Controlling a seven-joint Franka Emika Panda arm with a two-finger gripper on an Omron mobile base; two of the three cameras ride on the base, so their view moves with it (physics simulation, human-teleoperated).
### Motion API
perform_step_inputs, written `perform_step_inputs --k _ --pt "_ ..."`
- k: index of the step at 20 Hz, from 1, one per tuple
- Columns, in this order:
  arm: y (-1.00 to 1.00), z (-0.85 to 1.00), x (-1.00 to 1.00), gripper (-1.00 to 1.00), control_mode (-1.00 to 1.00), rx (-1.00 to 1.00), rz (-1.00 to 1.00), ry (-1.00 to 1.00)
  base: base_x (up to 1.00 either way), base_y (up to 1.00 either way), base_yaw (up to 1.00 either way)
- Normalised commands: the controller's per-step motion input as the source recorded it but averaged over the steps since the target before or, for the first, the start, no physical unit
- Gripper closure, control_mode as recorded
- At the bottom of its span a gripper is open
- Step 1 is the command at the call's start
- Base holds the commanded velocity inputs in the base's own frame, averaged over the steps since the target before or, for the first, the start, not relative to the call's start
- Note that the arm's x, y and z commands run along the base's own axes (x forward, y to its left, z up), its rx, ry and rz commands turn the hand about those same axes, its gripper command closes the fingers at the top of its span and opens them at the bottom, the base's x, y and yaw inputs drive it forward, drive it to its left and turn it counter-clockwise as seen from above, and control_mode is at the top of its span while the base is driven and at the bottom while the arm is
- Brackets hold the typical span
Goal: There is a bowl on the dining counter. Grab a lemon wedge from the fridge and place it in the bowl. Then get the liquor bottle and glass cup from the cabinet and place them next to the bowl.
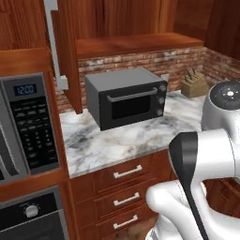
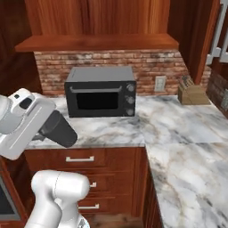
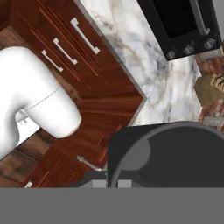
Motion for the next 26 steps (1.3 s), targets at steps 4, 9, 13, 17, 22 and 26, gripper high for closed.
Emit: perform_step_inputs --k 4,9,13,17,22,26 --pt "0.0 0.0 0.0 1.0 1.0 0.0 0.0 0.0 -1.0 0.14 0.09" --pt "0.0 0.0 0.0 1.0 1.0 0.0 0.0 0.0 -1.0 -0.08 0.29" --pt "0.0 0.0 0.0 1.0 1.0 0.0 0.0 0.0 -1.0 0.0 0.44" --pt "0.0 0.0 0.0 1.0 1.0 0.0 0.0 0.0 -1.0 0.01 0.61" --pt "0.0 0.0 0.0 1.0 1.0 0.0 0.0 0.0 -0.87 0.34 0.63" --pt "0.0 0.0 0.0 1.0 1.0 0.0 0.0 0.0 -0.88 0.63 0.6"
